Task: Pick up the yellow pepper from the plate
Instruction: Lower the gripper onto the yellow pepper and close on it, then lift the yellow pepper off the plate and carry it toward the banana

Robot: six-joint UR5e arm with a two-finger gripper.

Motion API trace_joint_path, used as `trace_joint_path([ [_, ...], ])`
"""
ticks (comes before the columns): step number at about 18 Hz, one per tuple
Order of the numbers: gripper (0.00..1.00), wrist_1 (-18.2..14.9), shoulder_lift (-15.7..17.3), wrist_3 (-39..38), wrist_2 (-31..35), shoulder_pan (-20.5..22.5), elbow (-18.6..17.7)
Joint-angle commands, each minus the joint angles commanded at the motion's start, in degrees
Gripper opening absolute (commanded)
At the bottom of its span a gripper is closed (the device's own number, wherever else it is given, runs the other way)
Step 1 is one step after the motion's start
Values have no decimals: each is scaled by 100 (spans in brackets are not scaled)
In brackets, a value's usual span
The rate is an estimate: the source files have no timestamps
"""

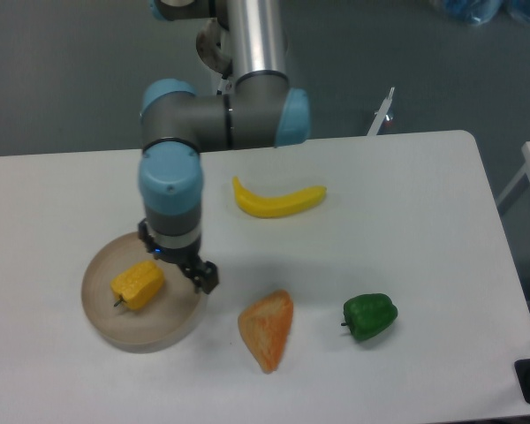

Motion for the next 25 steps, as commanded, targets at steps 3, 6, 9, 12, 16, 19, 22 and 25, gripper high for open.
trace_joint_path([
  [3,100,913,-26,-572,53,-194,-369],
  [6,100,995,-44,-573,193,-221,-502],
  [9,100,986,-79,-599,272,-335,-546],
  [12,100,1004,-176,-617,273,-361,-572],
  [16,100,1039,-377,-617,273,-379,-563],
  [19,100,1039,-422,-635,273,-440,-563],
  [22,60,1039,-448,-626,299,-449,-563],
  [25,0,1030,-422,-617,351,-449,-555],
])
